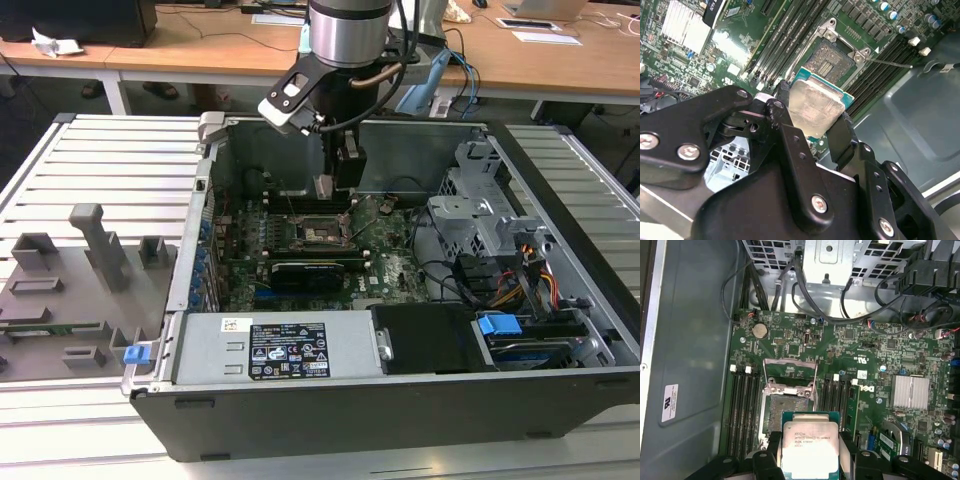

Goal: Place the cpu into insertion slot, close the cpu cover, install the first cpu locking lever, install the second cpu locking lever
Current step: 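Place the cpu into insertion slot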

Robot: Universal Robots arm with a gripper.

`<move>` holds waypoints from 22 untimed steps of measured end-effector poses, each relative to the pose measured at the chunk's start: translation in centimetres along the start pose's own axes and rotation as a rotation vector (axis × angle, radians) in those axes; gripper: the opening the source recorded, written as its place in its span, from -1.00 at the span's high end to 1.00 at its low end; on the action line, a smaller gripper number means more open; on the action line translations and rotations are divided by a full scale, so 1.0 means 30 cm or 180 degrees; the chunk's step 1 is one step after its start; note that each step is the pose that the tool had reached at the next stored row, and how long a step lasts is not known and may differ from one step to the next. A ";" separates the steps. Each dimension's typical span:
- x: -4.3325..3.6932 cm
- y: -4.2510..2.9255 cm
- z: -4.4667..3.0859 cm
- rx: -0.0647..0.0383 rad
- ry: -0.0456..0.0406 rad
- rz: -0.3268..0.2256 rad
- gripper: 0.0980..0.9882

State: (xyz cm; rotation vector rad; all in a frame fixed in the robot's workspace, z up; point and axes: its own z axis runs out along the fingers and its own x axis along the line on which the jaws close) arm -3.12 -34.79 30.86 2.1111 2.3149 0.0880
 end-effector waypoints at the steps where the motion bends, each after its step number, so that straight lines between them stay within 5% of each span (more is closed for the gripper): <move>1: 0.000 0.000 0.001 0.0002 0.0000 0.0000 0.00; 22: -0.001 -0.001 0.028 0.0007 0.0001 0.0000 0.00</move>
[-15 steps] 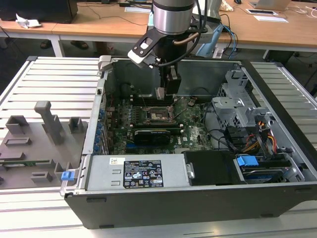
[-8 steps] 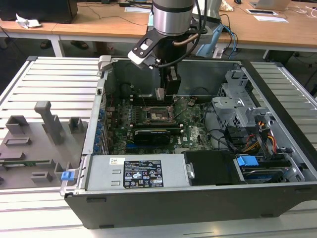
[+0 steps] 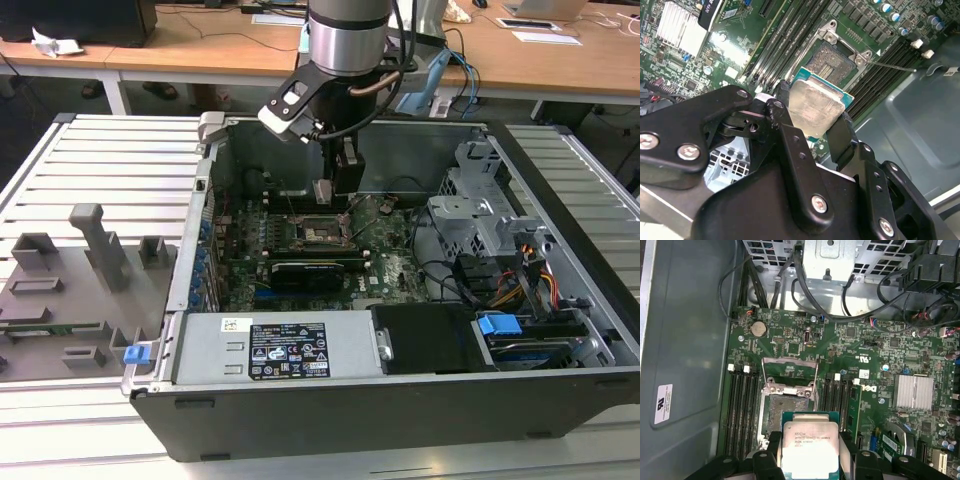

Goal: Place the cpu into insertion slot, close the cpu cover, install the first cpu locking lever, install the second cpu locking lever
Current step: 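Place the cpu into insertion slot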

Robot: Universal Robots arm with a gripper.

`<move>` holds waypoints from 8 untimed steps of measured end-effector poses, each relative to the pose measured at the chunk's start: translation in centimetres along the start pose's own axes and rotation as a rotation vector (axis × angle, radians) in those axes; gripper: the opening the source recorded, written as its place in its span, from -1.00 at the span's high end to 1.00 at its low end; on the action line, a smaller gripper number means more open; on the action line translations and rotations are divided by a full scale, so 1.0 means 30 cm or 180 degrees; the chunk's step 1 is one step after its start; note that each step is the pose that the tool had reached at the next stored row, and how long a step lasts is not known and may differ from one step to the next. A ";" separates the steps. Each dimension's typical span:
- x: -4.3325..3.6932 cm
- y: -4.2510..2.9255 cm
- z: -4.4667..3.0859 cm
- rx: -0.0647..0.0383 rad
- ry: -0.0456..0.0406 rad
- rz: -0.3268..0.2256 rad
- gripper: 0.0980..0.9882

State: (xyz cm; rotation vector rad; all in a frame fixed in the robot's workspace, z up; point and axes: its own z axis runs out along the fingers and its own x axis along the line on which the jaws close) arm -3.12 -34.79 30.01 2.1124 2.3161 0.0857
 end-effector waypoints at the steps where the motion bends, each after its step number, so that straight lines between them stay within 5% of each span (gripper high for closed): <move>1: 0.000 0.000 0.002 0.0001 0.0000 0.0000 0.00; 8: 0.000 -0.001 0.013 0.0005 0.0000 0.0000 0.00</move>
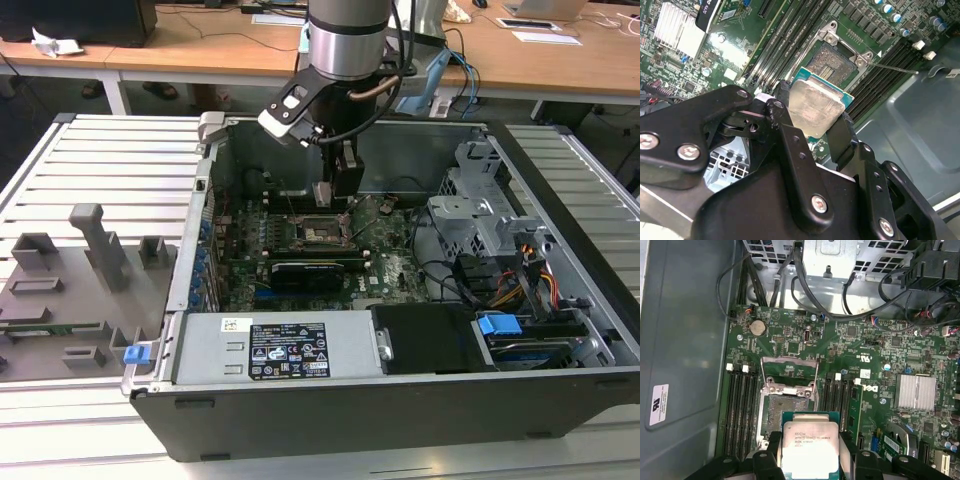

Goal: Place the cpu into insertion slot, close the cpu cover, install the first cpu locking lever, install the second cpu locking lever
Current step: 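Place the cpu into insertion slot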

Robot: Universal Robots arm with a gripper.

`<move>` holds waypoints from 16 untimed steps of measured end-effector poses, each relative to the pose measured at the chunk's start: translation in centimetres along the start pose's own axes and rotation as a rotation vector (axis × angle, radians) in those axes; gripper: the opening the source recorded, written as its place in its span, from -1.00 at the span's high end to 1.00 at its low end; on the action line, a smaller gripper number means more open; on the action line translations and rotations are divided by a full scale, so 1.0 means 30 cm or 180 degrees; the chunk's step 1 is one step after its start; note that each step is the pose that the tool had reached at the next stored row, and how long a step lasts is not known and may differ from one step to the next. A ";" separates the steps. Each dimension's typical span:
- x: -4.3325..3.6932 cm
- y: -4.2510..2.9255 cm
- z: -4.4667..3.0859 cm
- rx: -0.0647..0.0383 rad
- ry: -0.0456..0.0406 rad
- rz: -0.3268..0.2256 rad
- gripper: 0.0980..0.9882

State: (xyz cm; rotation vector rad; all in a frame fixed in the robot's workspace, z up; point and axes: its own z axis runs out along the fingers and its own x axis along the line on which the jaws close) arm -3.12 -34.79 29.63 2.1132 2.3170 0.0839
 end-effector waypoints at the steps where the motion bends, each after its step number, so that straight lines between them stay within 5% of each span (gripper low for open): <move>1: 0.000 0.000 0.001 0.0000 0.0000 0.0000 0.00; 16: 0.000 0.000 0.010 0.0002 0.0000 0.0000 0.00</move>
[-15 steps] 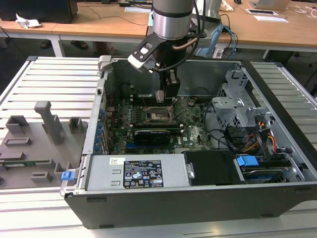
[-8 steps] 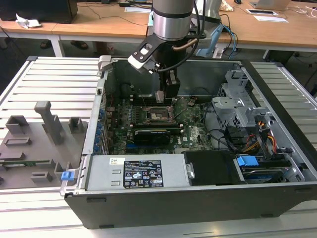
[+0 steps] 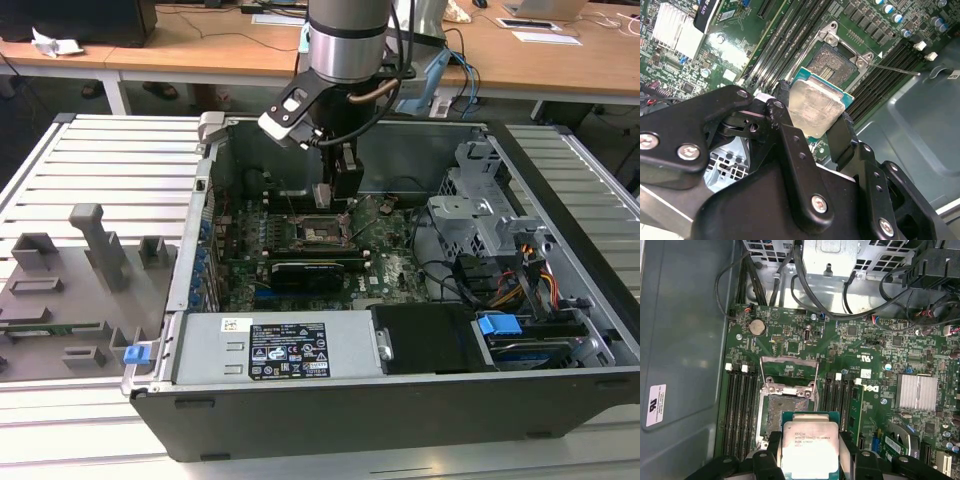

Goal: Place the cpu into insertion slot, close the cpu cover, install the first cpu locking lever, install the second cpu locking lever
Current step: 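Place the cpu into insertion slot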

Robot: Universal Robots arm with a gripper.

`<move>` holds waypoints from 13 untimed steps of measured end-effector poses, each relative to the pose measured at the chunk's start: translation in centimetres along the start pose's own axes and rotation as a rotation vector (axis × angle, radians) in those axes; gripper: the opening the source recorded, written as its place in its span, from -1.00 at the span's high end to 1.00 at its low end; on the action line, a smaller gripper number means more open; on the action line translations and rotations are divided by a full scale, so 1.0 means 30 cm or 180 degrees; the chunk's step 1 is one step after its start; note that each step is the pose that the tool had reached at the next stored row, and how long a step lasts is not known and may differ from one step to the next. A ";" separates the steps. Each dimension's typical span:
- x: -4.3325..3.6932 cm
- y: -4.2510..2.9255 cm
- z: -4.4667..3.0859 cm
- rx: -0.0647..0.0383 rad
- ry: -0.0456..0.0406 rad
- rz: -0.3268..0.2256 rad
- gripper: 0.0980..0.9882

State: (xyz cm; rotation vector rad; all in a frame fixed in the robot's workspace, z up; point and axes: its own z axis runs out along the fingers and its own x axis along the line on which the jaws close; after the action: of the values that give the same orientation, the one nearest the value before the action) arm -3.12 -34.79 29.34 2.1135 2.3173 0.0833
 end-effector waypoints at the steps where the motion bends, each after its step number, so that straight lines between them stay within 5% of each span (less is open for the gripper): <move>1: 0.000 0.000 0.001 0.0000 0.0000 0.0000 0.00; 13: 0.000 0.000 0.011 0.0002 0.0000 0.0000 0.00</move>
State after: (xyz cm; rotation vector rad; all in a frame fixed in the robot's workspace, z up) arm -3.11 -34.79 29.01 2.1138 2.3176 0.0828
